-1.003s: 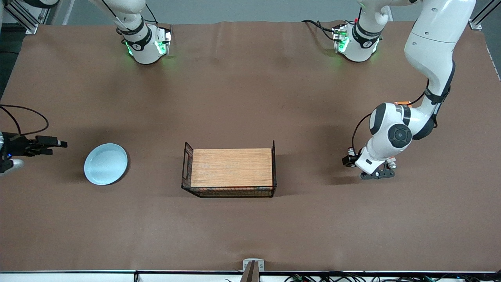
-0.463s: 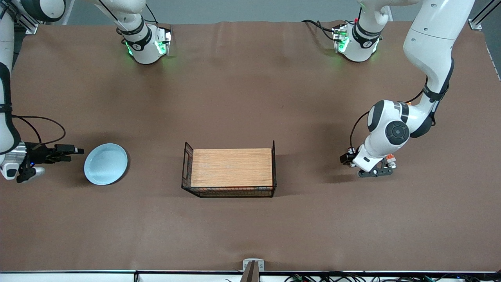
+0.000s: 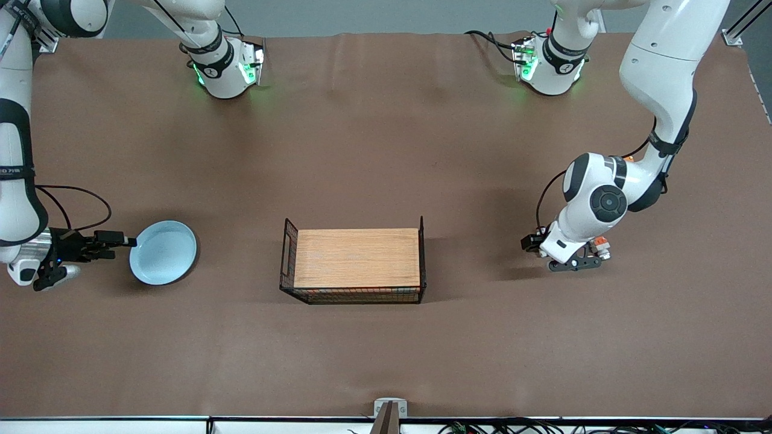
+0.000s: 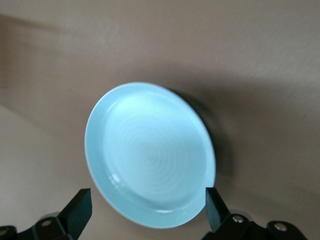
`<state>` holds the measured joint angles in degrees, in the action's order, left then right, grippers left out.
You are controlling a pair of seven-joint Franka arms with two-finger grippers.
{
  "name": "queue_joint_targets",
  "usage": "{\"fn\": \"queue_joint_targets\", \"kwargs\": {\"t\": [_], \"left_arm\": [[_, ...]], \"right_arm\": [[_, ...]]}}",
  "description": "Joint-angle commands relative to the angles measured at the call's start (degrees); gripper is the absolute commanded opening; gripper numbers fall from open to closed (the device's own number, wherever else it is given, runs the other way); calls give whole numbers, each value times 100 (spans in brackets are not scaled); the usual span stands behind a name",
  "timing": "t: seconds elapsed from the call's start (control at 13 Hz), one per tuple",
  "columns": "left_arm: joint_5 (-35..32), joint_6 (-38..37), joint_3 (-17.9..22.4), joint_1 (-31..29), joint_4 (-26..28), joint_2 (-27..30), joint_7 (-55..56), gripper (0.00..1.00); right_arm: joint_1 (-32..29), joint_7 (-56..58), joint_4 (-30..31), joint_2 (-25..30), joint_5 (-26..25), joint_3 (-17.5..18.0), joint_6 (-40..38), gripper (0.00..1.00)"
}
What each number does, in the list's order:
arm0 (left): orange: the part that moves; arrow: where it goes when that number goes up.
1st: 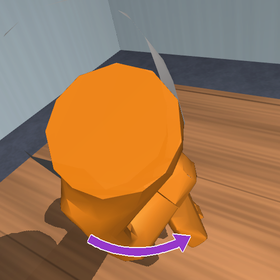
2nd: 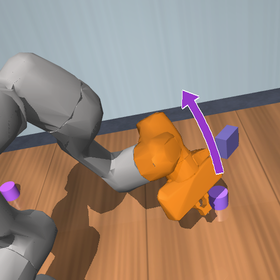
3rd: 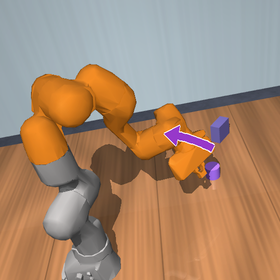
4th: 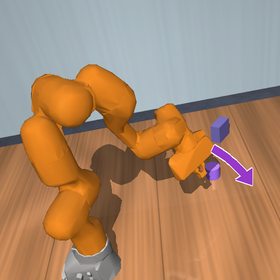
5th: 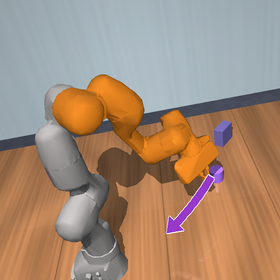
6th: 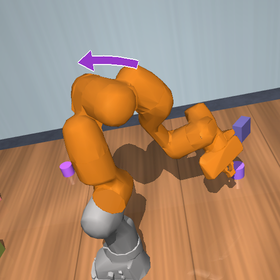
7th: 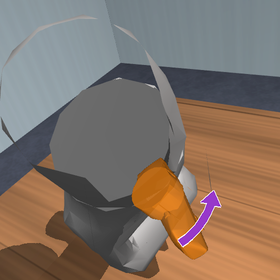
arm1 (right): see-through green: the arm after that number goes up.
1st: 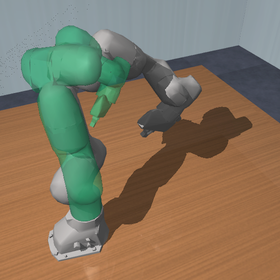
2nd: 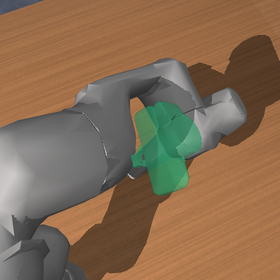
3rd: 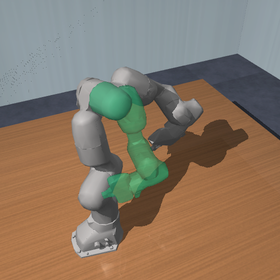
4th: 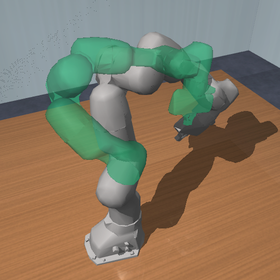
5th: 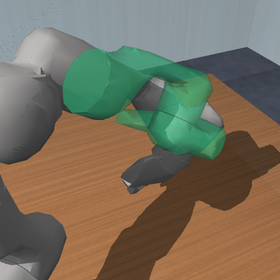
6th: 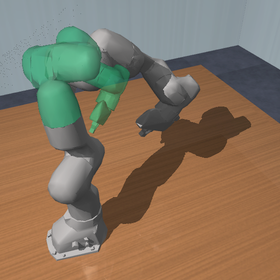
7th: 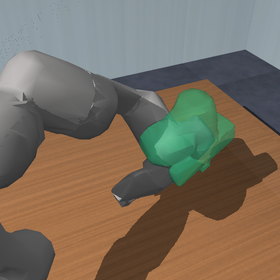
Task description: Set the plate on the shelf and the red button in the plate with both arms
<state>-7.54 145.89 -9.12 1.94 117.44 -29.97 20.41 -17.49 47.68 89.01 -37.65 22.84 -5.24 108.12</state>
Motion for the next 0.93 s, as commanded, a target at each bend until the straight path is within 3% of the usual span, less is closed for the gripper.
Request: {"fn": "queue_joint_targets", "kwargs": {"t": [0.0, 0.15, 0.23, 0.31, 0.46, 0.54, 0.85], "left_arm": [[-90, -16, -20, -36, 112, 115, 156, 66], [-72, -25, -20, -19, 121, 115, 558, 34], [-72, -25, -20, 16, 112, 123, 691, 13], [-72, -25, -20, 17, 112, 176, 701, 0], [-63, -199, -81, -9, 51, 403, 771, 0], [32, -627, -134, -36, -89, 587, 911, 0], [1078, -3148, -108, -36, -1440, 1265, 1594, 0]], "right_arm": [[44, 276, -59, -145, 132, -12, 341, 100], [53, 304, -51, -198, 141, -12, 455, 100], [53, 356, -42, -312, 133, -12, 717, 100], [70, 374, -33, -365, 133, -4, 876, 100], [132, 392, -16, -453, 124, -12, 913, 99], [132, 531, 45, -471, 124, -4, 965, 96], [220, 673, 187, -462, 115, -12, 1159, 85]]}}
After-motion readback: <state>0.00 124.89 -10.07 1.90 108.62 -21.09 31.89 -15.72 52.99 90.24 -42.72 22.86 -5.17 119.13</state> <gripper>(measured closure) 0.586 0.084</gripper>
